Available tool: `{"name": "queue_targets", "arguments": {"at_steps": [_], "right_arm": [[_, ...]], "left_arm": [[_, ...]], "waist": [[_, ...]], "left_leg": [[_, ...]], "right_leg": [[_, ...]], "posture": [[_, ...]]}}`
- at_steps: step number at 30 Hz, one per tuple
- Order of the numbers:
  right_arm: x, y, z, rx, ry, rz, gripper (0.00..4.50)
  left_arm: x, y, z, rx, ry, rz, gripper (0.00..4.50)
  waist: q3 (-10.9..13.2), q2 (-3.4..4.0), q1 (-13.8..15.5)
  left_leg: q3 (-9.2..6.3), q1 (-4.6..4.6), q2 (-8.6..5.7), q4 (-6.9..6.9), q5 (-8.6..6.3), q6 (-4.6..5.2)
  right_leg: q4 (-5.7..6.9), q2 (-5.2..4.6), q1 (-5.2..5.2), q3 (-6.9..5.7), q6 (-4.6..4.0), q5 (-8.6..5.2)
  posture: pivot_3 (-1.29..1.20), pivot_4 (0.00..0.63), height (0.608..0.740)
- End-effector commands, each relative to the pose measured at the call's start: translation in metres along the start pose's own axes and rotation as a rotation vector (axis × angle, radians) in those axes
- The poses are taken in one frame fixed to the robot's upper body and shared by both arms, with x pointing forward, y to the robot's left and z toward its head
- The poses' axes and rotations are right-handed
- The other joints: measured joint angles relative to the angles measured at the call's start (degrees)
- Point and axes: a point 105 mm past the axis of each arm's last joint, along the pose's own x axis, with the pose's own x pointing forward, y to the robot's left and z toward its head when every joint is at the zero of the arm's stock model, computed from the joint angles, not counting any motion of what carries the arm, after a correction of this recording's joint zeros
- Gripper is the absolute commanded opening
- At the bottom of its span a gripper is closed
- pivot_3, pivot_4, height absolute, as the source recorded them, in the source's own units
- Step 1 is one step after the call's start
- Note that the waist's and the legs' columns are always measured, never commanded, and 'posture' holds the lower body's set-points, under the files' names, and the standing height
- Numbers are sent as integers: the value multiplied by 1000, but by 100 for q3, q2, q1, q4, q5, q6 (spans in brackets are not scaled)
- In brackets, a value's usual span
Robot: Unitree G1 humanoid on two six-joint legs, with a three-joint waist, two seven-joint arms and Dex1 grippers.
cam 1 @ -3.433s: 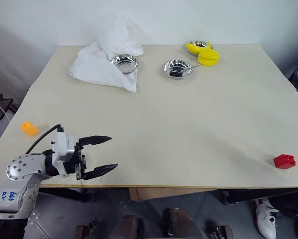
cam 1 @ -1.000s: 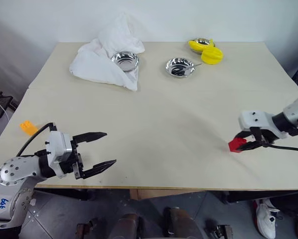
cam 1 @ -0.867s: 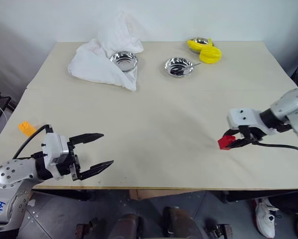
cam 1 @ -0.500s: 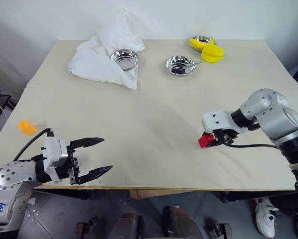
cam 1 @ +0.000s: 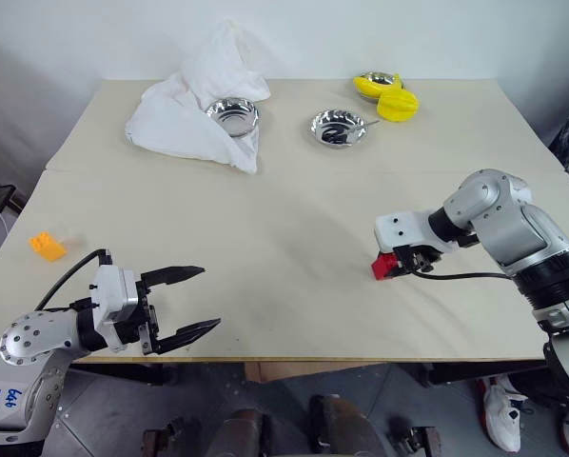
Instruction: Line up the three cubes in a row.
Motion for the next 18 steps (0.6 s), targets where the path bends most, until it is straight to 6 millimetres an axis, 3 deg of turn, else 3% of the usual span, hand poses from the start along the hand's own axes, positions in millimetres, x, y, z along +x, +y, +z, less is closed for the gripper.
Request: {"name": "queue_targets", "arguments": {"at_steps": [1, 18], "right_arm": [[8, 0, 5, 16, -11, -3, 1491], [15, -4, 5, 97, 25, -18, 1491]], "left_arm": [[1, 0, 6, 33, -4, -5, 4500], [5, 5, 6, 32, -13, -10, 4500]], "waist": [[-4, -7, -2], [-15, -25, -23]], "left_leg": [[0, 2, 0, 0, 0, 0], [4, 35, 0, -1, 0, -2]], "right_leg": [[2, 0, 0, 0, 0, 0], [15, 0, 24, 9, -4, 0]], "posture": [[0, 150, 740], [0, 150, 740]]}}
